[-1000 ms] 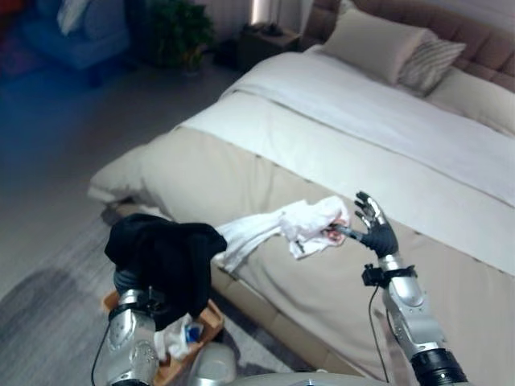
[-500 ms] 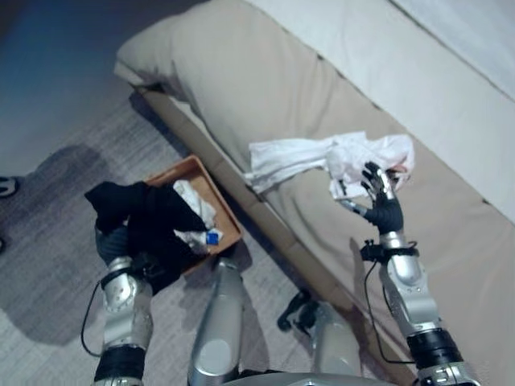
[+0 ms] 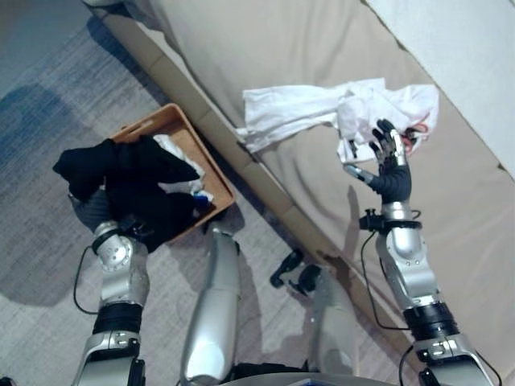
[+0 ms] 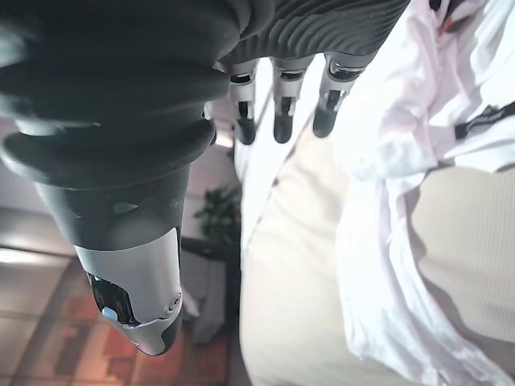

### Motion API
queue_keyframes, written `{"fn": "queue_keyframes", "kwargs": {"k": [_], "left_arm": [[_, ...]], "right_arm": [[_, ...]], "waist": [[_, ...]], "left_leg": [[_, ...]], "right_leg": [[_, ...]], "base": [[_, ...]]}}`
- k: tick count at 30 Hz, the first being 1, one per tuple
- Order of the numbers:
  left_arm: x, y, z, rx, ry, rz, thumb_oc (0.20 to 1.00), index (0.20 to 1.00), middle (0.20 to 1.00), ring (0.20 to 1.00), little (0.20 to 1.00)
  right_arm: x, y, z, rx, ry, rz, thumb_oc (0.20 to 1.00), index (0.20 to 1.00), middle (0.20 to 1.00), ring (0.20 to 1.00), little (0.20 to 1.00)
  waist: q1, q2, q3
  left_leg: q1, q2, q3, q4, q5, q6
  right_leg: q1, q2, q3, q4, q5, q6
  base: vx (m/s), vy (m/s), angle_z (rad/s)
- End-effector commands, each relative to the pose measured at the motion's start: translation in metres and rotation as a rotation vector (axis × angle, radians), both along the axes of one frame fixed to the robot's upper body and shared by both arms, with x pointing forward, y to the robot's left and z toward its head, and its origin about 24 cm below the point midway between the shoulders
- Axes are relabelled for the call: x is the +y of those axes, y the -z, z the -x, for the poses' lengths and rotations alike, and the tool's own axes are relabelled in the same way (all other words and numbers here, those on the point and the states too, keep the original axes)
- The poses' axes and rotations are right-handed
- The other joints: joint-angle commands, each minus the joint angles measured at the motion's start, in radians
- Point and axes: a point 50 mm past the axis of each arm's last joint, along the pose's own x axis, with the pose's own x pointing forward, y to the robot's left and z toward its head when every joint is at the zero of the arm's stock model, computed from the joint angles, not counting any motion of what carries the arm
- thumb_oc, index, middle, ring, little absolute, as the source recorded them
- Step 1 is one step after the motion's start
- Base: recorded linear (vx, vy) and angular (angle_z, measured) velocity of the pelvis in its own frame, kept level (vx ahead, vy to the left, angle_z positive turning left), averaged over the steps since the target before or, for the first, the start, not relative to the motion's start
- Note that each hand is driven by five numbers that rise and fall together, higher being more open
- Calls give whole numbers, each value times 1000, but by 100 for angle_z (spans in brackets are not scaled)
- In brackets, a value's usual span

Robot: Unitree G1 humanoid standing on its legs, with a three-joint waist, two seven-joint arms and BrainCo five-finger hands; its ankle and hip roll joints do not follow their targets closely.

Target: Pick up clothes into the bucket

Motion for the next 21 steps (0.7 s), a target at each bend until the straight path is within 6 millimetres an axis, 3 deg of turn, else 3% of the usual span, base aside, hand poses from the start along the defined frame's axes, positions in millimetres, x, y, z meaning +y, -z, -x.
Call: {"fn": "queue_keyframes", "kwargs": {"k": [1,10,21], "left_arm": [[10,-32,-2,-159,-61,-34,200,200,200,200,200],[21,-35,-15,-69,-110,-83,200,200,200,200,200],[29,-36,-34,87,-104,-163,200,200,200,200,200]], "right_arm": [[-5,-28,10,-167,8,-41,1000,1000,1000,1000,1000],[-2,-45,11,-241,-5,-29,1000,1000,1000,1000,1000],[2,-51,10,-259,-41,-2,1000,1000,1000,1000,1000]], "waist": [[-16,-18,-10],[-65,-32,2],[-115,-46,-9]], "left_leg": [[-39,15,45,136,-116,46],[-158,21,69,290,-180,69],[-217,30,85,317,-191,78]], "right_leg": [[-14,-28,71,-16,74,65],[-155,-30,157,81,50,54],[-234,-25,188,88,66,65]], "base": [[8,57,-13],[2,53,-14],[4,25,-11]]}}
